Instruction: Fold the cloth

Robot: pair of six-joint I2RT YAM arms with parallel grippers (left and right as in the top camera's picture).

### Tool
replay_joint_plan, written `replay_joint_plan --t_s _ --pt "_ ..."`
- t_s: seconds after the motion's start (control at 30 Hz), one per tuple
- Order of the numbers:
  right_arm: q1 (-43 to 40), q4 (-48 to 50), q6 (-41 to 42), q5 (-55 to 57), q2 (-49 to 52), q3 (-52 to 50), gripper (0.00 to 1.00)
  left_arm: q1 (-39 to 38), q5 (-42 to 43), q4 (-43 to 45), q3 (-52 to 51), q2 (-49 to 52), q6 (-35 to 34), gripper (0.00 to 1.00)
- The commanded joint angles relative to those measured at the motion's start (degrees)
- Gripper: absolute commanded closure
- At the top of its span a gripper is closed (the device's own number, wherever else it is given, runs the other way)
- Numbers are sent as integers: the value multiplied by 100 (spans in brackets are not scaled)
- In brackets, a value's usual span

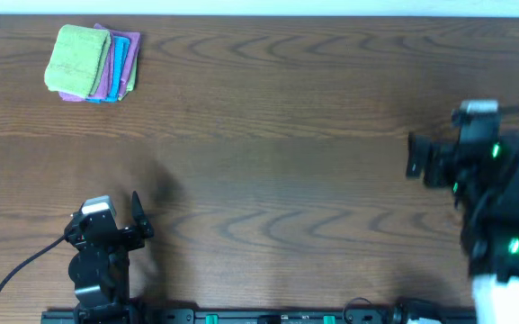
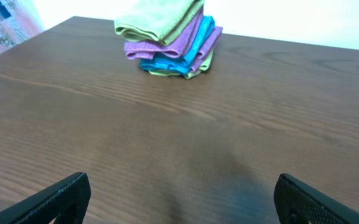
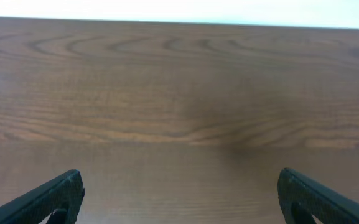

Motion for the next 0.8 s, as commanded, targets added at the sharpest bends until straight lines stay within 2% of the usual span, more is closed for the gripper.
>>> replay_joint_plan --t_s 0.0,0.17,0.4,0.77 --pt "57 234 46 -83 -809 -745 1 -26 20 -39 -127 -13 37 5" --pt "57 422 46 -85 -2055 -1923 1 -26 20 -39 -127 -13 37 5" --pt "57 470 44 -83 -3272 -2953 1 -26 20 -39 -127 -13 37 5" --pt "57 520 46 -87 -4245 -3880 1 -26 20 -39 -127 -13 37 5"
